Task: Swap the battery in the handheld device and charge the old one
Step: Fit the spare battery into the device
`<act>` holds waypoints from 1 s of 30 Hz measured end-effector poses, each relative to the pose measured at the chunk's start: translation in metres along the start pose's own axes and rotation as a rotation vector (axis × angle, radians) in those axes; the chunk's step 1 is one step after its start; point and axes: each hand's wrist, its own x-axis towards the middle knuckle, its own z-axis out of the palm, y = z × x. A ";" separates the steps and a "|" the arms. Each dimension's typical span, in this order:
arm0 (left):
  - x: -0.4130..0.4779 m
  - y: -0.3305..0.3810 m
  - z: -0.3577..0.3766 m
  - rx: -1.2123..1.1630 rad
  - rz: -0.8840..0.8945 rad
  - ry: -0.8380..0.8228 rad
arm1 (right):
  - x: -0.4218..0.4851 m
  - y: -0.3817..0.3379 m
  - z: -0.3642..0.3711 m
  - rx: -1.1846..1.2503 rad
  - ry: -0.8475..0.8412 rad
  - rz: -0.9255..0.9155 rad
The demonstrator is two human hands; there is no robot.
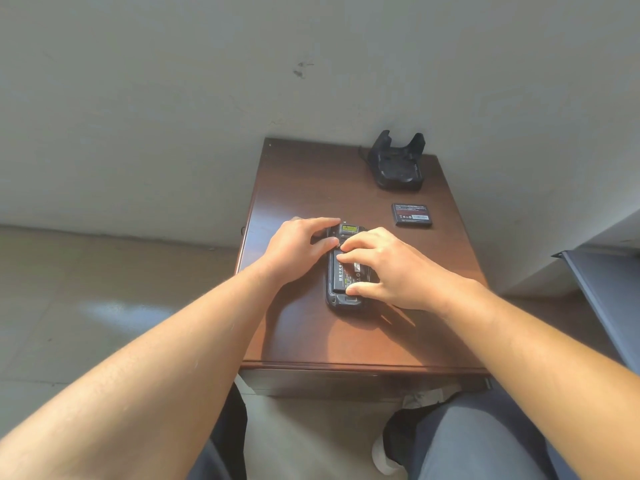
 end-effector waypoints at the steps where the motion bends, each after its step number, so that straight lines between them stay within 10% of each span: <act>1: 0.000 0.000 0.000 -0.001 0.001 0.000 | 0.000 0.001 0.000 0.028 0.001 0.016; 18: -0.004 0.003 -0.008 0.019 -0.007 -0.027 | -0.007 0.004 0.018 0.106 0.074 0.164; 24: -0.003 0.005 -0.002 0.028 0.004 0.005 | -0.033 0.028 0.001 0.377 0.344 0.311; 30: -0.006 0.003 0.002 0.046 -0.007 0.022 | -0.066 0.048 -0.004 0.094 0.037 0.626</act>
